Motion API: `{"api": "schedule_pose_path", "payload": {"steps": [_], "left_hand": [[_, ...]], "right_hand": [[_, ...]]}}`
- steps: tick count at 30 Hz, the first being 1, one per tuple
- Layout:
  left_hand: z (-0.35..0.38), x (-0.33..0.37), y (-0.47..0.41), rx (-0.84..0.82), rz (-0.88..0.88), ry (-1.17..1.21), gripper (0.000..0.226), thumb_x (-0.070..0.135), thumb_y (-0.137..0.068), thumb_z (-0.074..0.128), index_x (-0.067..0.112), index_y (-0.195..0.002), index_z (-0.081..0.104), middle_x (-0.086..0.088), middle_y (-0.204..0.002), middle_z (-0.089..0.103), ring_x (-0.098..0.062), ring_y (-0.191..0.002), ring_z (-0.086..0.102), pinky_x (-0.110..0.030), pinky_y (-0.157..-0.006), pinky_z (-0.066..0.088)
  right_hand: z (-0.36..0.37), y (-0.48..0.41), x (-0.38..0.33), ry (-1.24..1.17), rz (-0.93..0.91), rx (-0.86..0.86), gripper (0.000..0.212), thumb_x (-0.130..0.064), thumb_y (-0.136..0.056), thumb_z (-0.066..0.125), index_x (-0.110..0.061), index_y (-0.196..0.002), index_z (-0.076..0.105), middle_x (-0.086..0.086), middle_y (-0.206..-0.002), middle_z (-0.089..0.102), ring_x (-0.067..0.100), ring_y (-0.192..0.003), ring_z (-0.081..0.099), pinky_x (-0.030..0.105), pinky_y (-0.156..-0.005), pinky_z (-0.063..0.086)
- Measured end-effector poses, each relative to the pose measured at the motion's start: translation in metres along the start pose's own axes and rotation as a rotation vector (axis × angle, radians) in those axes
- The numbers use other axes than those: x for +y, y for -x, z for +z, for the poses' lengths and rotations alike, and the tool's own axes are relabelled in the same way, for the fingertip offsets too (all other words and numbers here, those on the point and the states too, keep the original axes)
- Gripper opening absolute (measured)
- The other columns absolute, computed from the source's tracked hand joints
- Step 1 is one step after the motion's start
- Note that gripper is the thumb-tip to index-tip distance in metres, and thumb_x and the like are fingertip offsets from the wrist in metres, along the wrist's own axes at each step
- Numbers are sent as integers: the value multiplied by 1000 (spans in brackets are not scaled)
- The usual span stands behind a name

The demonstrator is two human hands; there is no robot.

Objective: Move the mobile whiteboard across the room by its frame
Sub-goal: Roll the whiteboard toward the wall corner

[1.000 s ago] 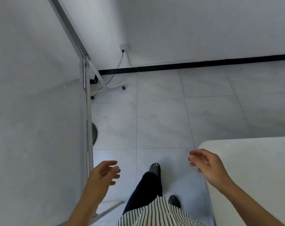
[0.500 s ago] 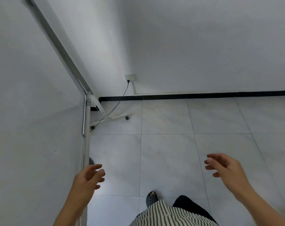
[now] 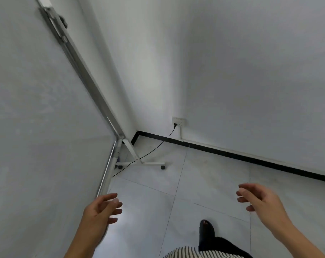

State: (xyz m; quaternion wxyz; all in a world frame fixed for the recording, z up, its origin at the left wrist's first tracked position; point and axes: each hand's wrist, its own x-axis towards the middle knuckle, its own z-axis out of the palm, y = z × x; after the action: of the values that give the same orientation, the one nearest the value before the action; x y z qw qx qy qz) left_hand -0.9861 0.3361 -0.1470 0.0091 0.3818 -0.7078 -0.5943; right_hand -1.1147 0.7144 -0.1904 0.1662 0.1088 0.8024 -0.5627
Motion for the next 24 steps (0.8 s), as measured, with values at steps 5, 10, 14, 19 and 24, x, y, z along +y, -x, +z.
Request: {"api": "schedule_pose_path", "payload": {"steps": [5, 10, 14, 19, 24], "left_hand": [[11, 41, -46, 147, -11, 78, 14, 13, -83, 72, 15, -97, 69, -12, -83, 76, -26, -74, 70, -38, -68, 54], [-1, 40, -85, 321, -107, 155, 13, -2, -88, 62, 7, -96, 67, -20, -84, 74, -30, -70, 66, -36, -60, 50], [-19, 52, -123, 426, -142, 187, 13, -4, -87, 61, 4, -96, 67, -28, -89, 72, -33, -72, 64, -35, -62, 48], [-38, 102, -159, 553, -73, 193, 13, 7, -83, 71, 14, -93, 68, -20, -85, 74, -38, -82, 69, -25, -58, 55], [-40, 167, -175, 723, 56, 149, 16, 37, -72, 73, 37, -88, 71, -1, -88, 77, -23, -85, 73, -38, -73, 57]], "right_hand": [[20, -122, -79, 120, -71, -178, 9, -14, -89, 62, -14, -96, 67, 4, -85, 75, 21, -78, 71, 36, -64, 53], [92, -221, -147, 204, -171, -355, 8, -14, -89, 62, -16, -94, 68, 2, -81, 75, 17, -74, 72, 34, -63, 53], [171, -277, -201, 240, -248, -477, 7, -15, -87, 65, -15, -93, 69, 1, -78, 76, 17, -73, 72, 33, -62, 53], [260, -311, -288, 300, -450, -687, 9, -21, -88, 64, -20, -97, 68, 0, -84, 75, 12, -78, 71, 30, -64, 56], [339, -342, -363, 265, -612, -896, 29, -48, -86, 57, -27, -105, 64, -7, -98, 72, 12, -93, 68, 32, -73, 56]]}}
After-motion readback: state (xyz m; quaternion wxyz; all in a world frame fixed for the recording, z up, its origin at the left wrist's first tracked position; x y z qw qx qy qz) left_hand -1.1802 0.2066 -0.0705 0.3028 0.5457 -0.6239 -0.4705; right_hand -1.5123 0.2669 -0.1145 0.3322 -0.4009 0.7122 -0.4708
